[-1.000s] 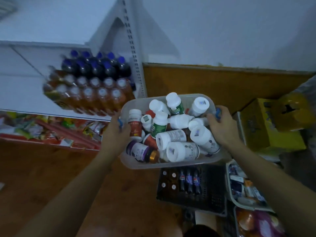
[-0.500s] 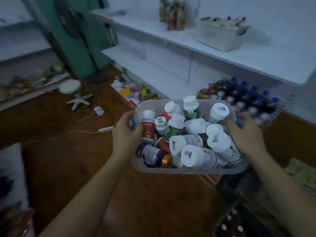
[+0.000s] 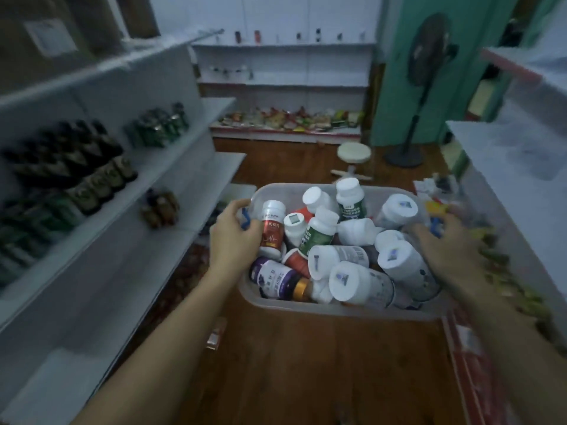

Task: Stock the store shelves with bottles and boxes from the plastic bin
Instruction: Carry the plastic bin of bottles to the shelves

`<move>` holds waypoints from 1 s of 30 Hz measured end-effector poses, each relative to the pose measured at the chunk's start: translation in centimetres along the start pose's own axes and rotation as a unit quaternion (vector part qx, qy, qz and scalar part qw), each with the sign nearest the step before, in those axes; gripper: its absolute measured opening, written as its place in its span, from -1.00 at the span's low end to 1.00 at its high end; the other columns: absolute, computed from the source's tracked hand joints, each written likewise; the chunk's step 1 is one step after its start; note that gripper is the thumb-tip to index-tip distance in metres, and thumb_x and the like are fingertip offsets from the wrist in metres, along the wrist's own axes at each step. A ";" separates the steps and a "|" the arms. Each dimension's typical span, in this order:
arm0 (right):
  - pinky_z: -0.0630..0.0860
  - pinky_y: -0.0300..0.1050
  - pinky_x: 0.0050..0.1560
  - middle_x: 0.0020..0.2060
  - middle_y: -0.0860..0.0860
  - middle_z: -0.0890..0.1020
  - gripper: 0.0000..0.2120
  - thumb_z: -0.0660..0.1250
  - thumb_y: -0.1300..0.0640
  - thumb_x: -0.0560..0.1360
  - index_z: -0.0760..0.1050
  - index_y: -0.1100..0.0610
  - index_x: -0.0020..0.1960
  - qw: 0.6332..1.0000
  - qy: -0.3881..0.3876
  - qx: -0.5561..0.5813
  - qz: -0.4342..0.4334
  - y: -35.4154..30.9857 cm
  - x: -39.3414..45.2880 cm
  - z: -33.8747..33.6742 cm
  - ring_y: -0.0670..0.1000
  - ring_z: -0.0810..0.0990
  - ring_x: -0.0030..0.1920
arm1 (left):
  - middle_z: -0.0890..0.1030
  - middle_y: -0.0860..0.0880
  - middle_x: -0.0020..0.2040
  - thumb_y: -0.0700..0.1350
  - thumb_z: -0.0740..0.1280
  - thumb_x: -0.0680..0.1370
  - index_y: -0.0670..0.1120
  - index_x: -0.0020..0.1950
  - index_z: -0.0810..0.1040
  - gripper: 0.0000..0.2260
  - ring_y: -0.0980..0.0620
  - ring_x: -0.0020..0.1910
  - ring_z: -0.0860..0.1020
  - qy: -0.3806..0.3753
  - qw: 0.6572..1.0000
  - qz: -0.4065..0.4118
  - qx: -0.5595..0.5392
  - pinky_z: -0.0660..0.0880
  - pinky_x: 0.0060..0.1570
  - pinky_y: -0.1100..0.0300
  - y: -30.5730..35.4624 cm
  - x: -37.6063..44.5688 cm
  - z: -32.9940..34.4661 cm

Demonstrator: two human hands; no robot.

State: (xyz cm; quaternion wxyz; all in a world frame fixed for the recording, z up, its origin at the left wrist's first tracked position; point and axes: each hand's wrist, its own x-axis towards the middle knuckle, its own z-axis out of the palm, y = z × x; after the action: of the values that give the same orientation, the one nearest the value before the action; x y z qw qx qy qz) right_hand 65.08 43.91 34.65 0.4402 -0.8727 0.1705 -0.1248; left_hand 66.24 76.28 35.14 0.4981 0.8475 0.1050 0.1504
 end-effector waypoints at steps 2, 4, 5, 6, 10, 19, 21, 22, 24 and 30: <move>0.32 -0.03 -0.03 -0.12 0.00 0.48 -0.74 0.31 -0.04 0.59 0.43 0.06 0.20 0.999 -0.041 0.000 -0.014 -1.7 3.3 2.5 0.14 0.47 -0.04 | 0.65 -0.04 0.10 -0.06 0.35 0.54 0.04 0.35 0.53 -0.64 0.08 -0.06 0.60 0.038 0.999 -0.020 0.017 0.46 -0.26 0.34 -0.3 2.3 -0.6; 0.34 -0.03 -0.01 -0.06 0.01 0.51 -0.73 0.31 -0.05 0.58 0.43 0.04 0.21 0.997 -0.070 0.003 -0.035 -3.4 6.6 4.6 0.11 0.50 -0.02 | 0.63 -0.05 0.08 -0.09 0.35 0.57 0.01 0.34 0.52 -0.66 0.17 -0.16 0.56 0.064 0.997 -0.044 0.018 0.36 -0.39 0.43 -0.4 4.7 -0.8; 0.35 -0.03 0.00 -0.03 0.02 0.54 -0.73 0.31 -0.05 0.57 0.43 0.02 0.21 0.996 -0.079 0.002 -0.042 -4.2 8.4 5.5 0.11 0.51 -0.01 | 0.62 -0.06 0.07 -0.09 0.35 0.57 0.01 0.34 0.52 -0.67 0.18 -0.18 0.54 0.075 0.996 -0.055 0.017 0.38 -0.38 0.42 -0.7 6.0 -0.7; 0.36 -0.03 0.01 0.00 0.03 0.55 -0.72 0.30 -0.05 0.57 0.44 0.03 0.22 0.995 -0.086 0.002 -0.047 -4.9 10.1 6.3 0.10 0.51 -0.01 | 0.62 -0.06 0.08 -0.08 0.35 0.56 0.03 0.33 0.53 -0.67 0.17 -0.17 0.55 0.088 0.994 -0.059 0.021 0.41 -0.33 0.36 -0.8 7.2 -0.5; 0.33 -0.08 0.00 -0.04 0.01 0.51 -0.74 0.29 0.01 0.58 0.43 0.07 0.23 0.991 -0.113 0.005 -0.066 -7.6 16.1 9.0 0.06 0.47 -0.04 | 0.61 -0.01 0.07 0.05 0.36 0.55 0.14 0.30 0.52 -0.68 0.05 -0.06 0.61 0.126 0.989 -0.074 0.007 0.52 -0.21 0.14 -1.8 11.8 1.1; 0.44 0.02 0.06 0.07 0.03 0.59 -0.66 0.29 -0.03 0.56 0.43 0.04 0.29 0.987 -0.147 0.003 -0.064 -12.0 29.7 18.6 0.07 0.56 0.03 | 0.60 0.01 0.05 0.05 0.36 0.56 0.10 0.31 0.53 -0.69 0.17 -0.10 0.56 0.141 0.985 -0.096 -0.001 0.47 -0.23 0.23 -4.2 26.5 4.8; 0.40 -0.02 0.05 0.09 0.02 0.55 -0.62 0.29 -0.02 0.58 0.40 0.06 0.35 0.988 -0.146 0.006 -0.059 -13.1 32.6 21.1 0.05 0.53 0.04 | 0.63 0.01 0.03 0.10 0.37 0.52 0.14 0.27 0.54 -0.68 0.08 -0.04 0.61 0.137 0.986 -0.096 0.003 0.57 -0.08 0.08 -5.0 31.1 5.4; 0.37 -0.04 0.05 0.08 0.01 0.53 -0.61 0.29 -0.01 0.59 0.38 0.07 0.37 0.988 -0.145 0.010 -0.056 -13.7 34.1 22.3 0.04 0.51 0.04 | 0.64 0.01 0.01 0.11 0.37 0.51 0.16 0.25 0.54 -0.69 0.05 -0.05 0.62 0.132 0.986 -0.097 0.004 0.59 -0.04 0.02 -5.3 33.4 5.6; 0.36 -0.05 0.04 0.07 0.02 0.52 -0.63 0.30 0.01 0.60 0.38 0.08 0.36 0.989 -0.139 0.013 -0.053 -15.2 37.0 24.3 0.03 0.50 0.03 | 0.66 0.03 -0.07 0.12 0.36 0.50 0.20 0.22 0.53 -0.71 0.04 -0.11 0.65 0.120 0.988 -0.097 0.005 0.63 -0.06 -0.05 -5.5 38.2 6.0; 0.34 -0.09 0.03 0.07 0.04 0.54 -0.62 0.34 0.00 0.57 0.41 0.10 0.33 0.995 -0.092 0.029 -0.025 -19.1 46.1 27.8 0.04 0.50 0.02 | 0.65 -0.02 -0.05 0.04 0.34 0.52 0.18 0.27 0.50 -0.69 0.00 -0.12 0.64 0.081 0.994 -0.070 0.008 0.63 -0.11 -0.02 -3.1 51.4 7.9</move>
State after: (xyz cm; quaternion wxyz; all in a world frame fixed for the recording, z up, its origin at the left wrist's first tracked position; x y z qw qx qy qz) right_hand 120.91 55.93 37.12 0.4757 -0.8713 0.1042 -0.0600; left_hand 116.96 88.21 36.51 0.4904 0.8271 0.2050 0.1828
